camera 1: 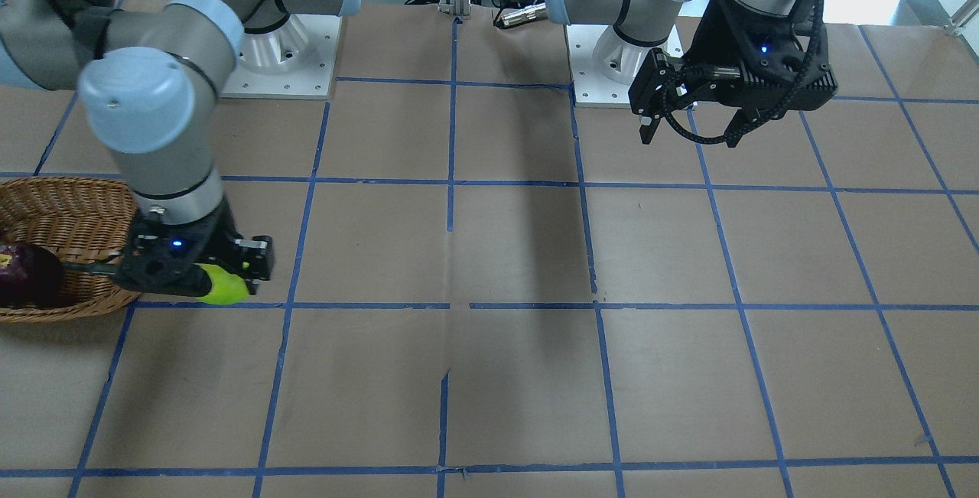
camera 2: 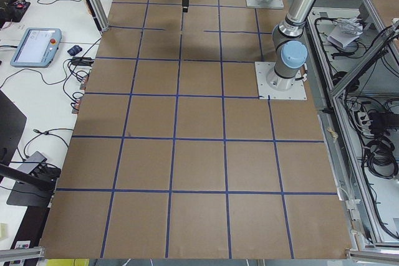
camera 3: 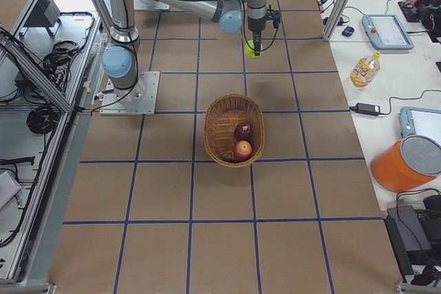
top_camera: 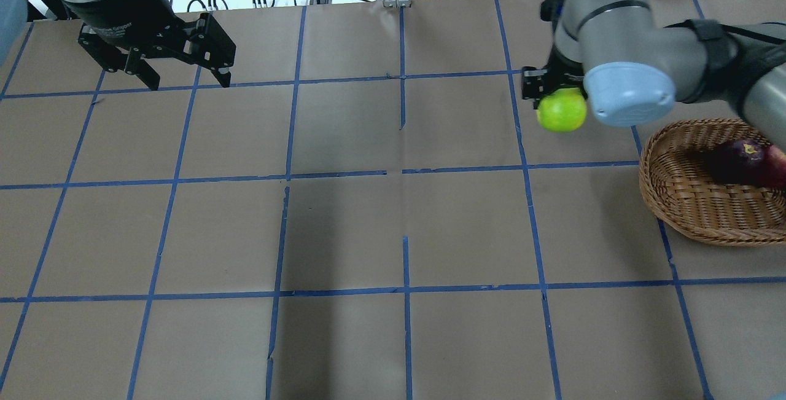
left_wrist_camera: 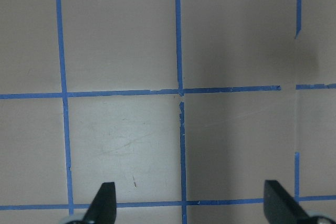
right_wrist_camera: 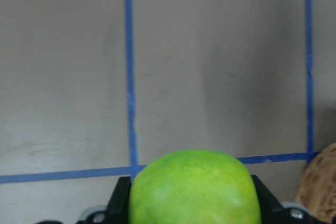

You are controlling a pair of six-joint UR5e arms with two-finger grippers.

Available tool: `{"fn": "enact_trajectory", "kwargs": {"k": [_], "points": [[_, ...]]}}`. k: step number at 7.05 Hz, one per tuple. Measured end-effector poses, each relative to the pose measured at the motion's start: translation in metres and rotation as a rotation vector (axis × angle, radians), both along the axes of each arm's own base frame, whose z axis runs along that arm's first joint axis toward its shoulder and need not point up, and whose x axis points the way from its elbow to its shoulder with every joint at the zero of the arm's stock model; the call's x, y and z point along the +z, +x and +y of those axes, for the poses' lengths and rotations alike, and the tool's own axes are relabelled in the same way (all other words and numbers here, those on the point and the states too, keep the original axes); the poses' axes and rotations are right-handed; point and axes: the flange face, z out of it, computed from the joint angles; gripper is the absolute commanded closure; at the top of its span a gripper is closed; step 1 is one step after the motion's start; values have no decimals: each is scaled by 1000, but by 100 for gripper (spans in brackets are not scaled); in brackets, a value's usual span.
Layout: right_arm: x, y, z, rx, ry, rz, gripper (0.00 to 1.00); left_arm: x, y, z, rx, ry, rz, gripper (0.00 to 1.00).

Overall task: Put all apples into basket
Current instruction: 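Carry the green apple into the basket and open the right gripper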

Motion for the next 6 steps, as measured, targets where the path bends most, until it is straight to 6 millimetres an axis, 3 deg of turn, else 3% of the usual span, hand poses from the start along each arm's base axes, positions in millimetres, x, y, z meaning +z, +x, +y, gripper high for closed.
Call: {"fn": "enact_trajectory", "kwargs": {"k": [1, 2, 3, 4, 6], "points": [[-5, -67, 9, 62, 27, 12, 39, 4, 0, -5, 0, 5, 1, 0], [-16, -127, 23, 107, 50, 3, 31, 6, -1, -10, -1, 8, 2, 0], [-33, -176, 41, 138, 52, -29, 0, 7, -1, -12, -2, 11, 2, 0], [-49, -207, 58, 153, 25, -58, 0, 6, -2, -12, -3, 13, 2, 0], [-58, -225, 72, 162, -20, -60, 0, 5, -3, -11, -4, 16, 0, 0]]}}
